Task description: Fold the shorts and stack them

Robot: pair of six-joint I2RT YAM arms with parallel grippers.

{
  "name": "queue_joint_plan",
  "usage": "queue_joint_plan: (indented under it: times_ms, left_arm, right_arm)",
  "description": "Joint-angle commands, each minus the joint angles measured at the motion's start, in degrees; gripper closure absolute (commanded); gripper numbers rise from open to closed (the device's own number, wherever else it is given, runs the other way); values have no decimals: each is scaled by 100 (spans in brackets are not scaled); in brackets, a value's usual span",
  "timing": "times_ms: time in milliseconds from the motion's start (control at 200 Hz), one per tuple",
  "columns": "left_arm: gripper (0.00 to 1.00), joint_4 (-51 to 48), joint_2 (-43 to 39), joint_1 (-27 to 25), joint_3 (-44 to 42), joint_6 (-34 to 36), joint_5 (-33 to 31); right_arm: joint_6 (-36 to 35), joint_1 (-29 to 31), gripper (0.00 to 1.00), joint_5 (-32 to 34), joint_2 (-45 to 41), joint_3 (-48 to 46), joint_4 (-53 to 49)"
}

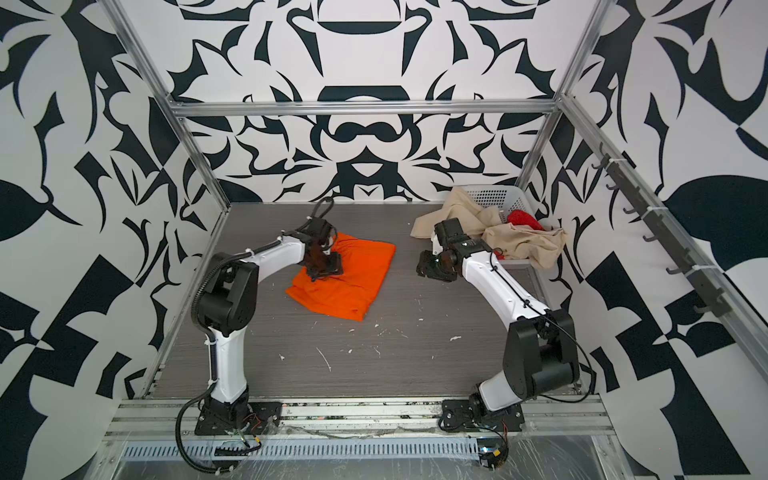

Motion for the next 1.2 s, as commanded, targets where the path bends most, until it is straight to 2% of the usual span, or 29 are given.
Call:
queue_joint_plan:
  times_ms: [0, 70, 140, 230, 415, 515, 580, 685, 740, 825, 945, 1195]
  left_arm:
    - [39, -1191, 286, 805, 312, 777, -637]
    - [39, -1495, 529, 1286, 675, 992, -777]
    - [40, -1623, 775, 1766, 1034, 1012, -632]
    - [41, -1434, 1010, 2236, 1278, 929, -572]
    - [40, -1391, 1507, 2713, 2042, 837, -535]
    - [36, -1449, 1333, 2698, 2304, 814, -449]
    - [30, -1450, 940, 2610, 2247, 747, -408]
    - [20, -1300, 59, 2270, 1795, 732, -646]
    - [16, -1182, -354, 2034, 1439, 719, -975]
    - [0, -972, -742, 1770, 943, 818, -1347]
    - [0, -822, -758, 1716, 485, 802, -1477]
    - [1, -886, 168, 1717, 606, 767, -1626]
  right_arm:
    - [36, -13, 45, -4, -267, -54, 21]
    - [29, -13, 45, 25, -315, -92, 21]
    - [24, -13, 45, 49, -369, -144, 18]
    - [41, -13, 45, 74, -469, -238, 54]
    - [189, -8, 45, 1, -563, -453, 173]
    - [263, -11, 44, -71, -571, -460, 201]
    - [292, -9, 43, -75, -575, -430, 209]
    - [349, -8, 42, -89, -573, -369, 250]
    - [368, -13, 41, -119, -545, -321, 260]
    - [381, -9, 40, -192, -491, -233, 262]
    - [381, -8, 36, -298, -487, -158, 262]
    - [369, -5, 34, -357, -660, -147, 254]
